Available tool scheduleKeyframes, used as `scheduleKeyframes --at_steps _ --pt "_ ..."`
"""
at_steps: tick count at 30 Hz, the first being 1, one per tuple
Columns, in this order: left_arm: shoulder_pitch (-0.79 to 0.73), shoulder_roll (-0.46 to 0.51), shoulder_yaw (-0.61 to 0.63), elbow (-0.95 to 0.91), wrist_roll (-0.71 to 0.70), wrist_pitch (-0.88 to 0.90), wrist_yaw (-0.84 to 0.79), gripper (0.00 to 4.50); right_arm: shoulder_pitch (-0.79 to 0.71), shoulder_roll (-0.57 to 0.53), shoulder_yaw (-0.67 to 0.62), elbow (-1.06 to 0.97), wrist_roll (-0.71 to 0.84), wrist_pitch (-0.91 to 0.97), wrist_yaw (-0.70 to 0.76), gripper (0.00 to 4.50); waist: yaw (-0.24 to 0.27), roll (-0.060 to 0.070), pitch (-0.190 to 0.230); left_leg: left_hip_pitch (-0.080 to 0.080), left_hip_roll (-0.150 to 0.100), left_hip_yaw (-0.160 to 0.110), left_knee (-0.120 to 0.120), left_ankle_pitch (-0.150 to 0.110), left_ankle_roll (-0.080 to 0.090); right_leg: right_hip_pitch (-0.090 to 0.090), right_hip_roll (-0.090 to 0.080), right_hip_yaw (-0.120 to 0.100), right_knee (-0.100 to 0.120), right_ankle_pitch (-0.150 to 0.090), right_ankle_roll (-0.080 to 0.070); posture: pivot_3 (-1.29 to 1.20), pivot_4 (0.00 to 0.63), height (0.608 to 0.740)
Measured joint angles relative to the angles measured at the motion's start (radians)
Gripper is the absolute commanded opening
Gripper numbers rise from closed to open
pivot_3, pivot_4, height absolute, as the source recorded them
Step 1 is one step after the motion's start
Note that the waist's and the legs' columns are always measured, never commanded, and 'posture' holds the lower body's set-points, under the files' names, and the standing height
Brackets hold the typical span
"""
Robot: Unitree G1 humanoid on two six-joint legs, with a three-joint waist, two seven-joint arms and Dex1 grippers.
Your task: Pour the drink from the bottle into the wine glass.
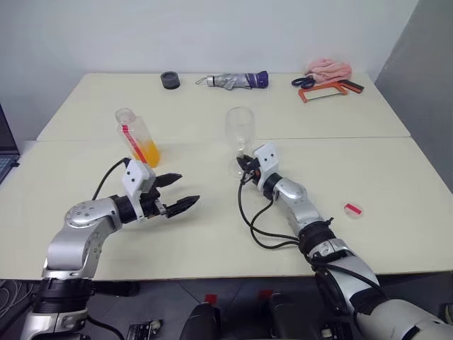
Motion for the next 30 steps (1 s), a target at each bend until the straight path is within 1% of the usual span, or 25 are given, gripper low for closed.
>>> scheduleKeyframes --at_steps 6,8,9,10,18,19,25,30 --pt "-0.006 0.002 0.005 -0.054 -0.024 0.023 0.035 4.5 -0.029 -0.001 -0.006 0.082 -0.008 -0.069 0.017 0.09 -0.003 0.0 0.0 0.001 0.0 0.0 -0.001 0.0 0.0 0.0 0.0 0.0 0.0 0.0 0.0 0.0 0.15 0.74" --pt "-0.014 0.002 0.005 -0.071 -0.037 0.033 0.04 4.5 -0.03 -0.001 -0.008 0.091 -0.009 -0.082 0.018 0.82 -0.003 0.0 0.0 0.001 0.001 0.0 -0.001 0.0 0.0 0.0 0.0 0.0 0.0 0.0 0.0 0.0 0.15 0.74" --pt "-0.024 0.002 0.005 -0.079 -0.046 0.043 0.042 4.5 -0.03 -0.001 -0.01 0.093 -0.01 -0.084 0.018 1.06 -0.003 0.0 0.0 0.001 0.0 0.0 -0.001 0.0 0.0 0.0 0.0 0.0 0.0 0.0 0.0 0.0 0.15 0.74" --pt "-0.034 0.002 0.005 -0.087 -0.054 0.047 0.044 4.5 -0.03 -0.001 -0.01 0.097 -0.01 -0.086 0.019 1.39 -0.003 0.0 0.0 0.001 0.0 0.0 -0.001 0.0 0.0 0.0 0.0 0.0 0.0 0.0 0.0 0.0 0.15 0.74" --pt "-0.078 0.008 0.005 -0.116 -0.063 0.066 0.049 4.5 -0.025 -0.004 -0.01 0.111 -0.014 -0.088 0.035 4.27 -0.006 0.0 0.0 0.002 0.001 0.001 -0.002 0.0 -0.001 0.0 0.001 0.0 0.0 0.0 0.0 0.0 0.15 0.74" --pt "-0.085 0.008 0.005 -0.116 -0.063 0.066 0.051 4.5 -0.023 -0.005 -0.01 0.11 -0.014 -0.088 0.038 4.46 -0.006 0.0 0.0 0.002 0.001 0.001 -0.002 0.0 -0.001 0.0 0.001 0.0 0.0 0.0 0.0 0.0 0.15 0.74" --pt "-0.107 0.007 0.005 -0.116 -0.063 0.065 0.06 4.5 0.033 -0.022 -0.005 0.061 -0.015 -0.084 0.073 4.46 -0.006 0.0 0.0 0.002 0.001 0.001 -0.002 0.0 -0.001 0.0 0.001 0.001 0.0 0.0 0.0 0.0 0.15 0.74" --pt "-0.107 0.004 0.005 -0.117 -0.068 0.063 0.064 4.5 0.099 -0.063 -0.004 -0.048 -0.014 -0.056 0.1 4.46 -0.005 0.0 0.0 0.002 0.001 0.001 -0.002 0.0 -0.001 0.0 0.001 0.001 0.0 0.0 0.0 0.0 0.15 0.74"
